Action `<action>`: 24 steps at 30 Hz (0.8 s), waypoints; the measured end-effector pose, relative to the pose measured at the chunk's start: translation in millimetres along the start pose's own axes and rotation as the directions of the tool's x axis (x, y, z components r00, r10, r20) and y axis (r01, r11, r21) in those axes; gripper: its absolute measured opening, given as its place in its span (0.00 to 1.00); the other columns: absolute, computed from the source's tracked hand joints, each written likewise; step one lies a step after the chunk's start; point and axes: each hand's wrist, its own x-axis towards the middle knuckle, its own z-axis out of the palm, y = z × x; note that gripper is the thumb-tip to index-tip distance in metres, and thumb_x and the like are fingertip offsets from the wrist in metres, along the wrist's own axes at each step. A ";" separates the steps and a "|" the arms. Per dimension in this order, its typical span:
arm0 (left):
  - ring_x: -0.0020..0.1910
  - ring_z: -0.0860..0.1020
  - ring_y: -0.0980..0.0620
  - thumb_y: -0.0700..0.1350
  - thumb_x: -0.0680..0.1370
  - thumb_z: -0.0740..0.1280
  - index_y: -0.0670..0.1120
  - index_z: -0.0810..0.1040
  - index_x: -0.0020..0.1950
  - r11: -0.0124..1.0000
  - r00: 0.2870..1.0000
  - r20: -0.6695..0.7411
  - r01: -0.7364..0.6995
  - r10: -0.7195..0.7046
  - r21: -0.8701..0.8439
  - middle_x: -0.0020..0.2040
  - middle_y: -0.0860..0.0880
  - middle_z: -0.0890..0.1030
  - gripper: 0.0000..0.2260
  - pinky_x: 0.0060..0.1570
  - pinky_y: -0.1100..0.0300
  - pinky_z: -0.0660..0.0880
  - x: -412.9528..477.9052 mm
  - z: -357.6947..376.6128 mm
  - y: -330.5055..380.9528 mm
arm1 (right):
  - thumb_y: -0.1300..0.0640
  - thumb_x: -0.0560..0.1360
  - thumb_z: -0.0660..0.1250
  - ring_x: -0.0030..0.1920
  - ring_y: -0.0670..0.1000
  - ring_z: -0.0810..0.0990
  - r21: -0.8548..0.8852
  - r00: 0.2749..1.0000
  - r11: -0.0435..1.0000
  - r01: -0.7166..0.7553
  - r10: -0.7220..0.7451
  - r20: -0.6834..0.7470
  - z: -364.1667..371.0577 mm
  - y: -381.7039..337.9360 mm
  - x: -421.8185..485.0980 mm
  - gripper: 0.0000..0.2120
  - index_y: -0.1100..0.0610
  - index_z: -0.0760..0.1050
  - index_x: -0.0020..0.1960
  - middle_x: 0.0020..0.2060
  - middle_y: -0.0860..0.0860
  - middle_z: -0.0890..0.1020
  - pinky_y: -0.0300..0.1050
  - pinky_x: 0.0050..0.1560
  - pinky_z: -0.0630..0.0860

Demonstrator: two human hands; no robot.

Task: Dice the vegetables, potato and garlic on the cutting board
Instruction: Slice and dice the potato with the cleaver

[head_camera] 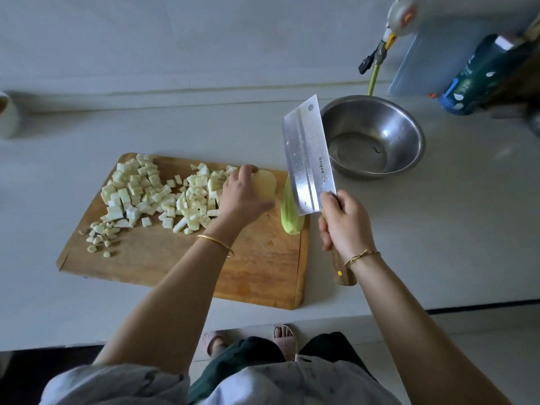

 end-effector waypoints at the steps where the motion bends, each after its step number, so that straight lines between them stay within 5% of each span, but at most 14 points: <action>1: 0.63 0.67 0.43 0.46 0.66 0.75 0.46 0.65 0.68 1.000 1.000 -0.011 0.001 -0.001 -0.014 0.63 0.43 0.69 0.34 0.60 0.51 0.68 -7.1 -3.3 -0.2 | 0.56 0.79 0.59 0.17 0.51 0.65 0.000 1.000 1.000 0.000 0.000 -0.001 0.2 -0.1 0.7 0.17 0.56 0.62 0.33 0.21 0.51 0.70 0.42 0.21 0.65; 12: 0.61 0.63 0.47 0.46 0.65 0.75 0.50 0.64 0.69 0.990 0.991 0.033 0.132 -0.131 -0.050 0.64 0.46 0.66 0.35 0.54 0.57 0.62 -98.0 15.5 -26.9 | 0.56 0.79 0.59 0.17 0.54 0.66 -0.050 0.993 0.997 0.055 -0.050 0.103 15.5 6.2 -2.7 0.18 0.56 0.62 0.32 0.22 0.53 0.71 0.38 0.18 0.63; 20: 0.62 0.63 0.46 0.45 0.65 0.74 0.50 0.64 0.70 0.997 0.997 -0.076 0.025 -0.020 0.070 0.64 0.46 0.66 0.35 0.54 0.60 0.60 -72.7 16.9 -16.7 | 0.57 0.79 0.60 0.17 0.55 0.67 -0.054 0.992 0.993 0.103 -0.098 0.085 13.9 0.2 0.3 0.19 0.54 0.61 0.30 0.21 0.53 0.71 0.38 0.18 0.62; 24: 0.64 0.63 0.45 0.46 0.67 0.74 0.50 0.62 0.72 0.977 0.999 0.019 -0.053 0.050 0.205 0.66 0.46 0.64 0.36 0.59 0.56 0.63 -63.7 18.8 -17.0 | 0.57 0.79 0.59 0.17 0.54 0.67 -0.041 0.996 0.996 0.080 -0.079 0.041 5.1 -0.9 3.6 0.18 0.55 0.61 0.31 0.23 0.55 0.71 0.38 0.18 0.62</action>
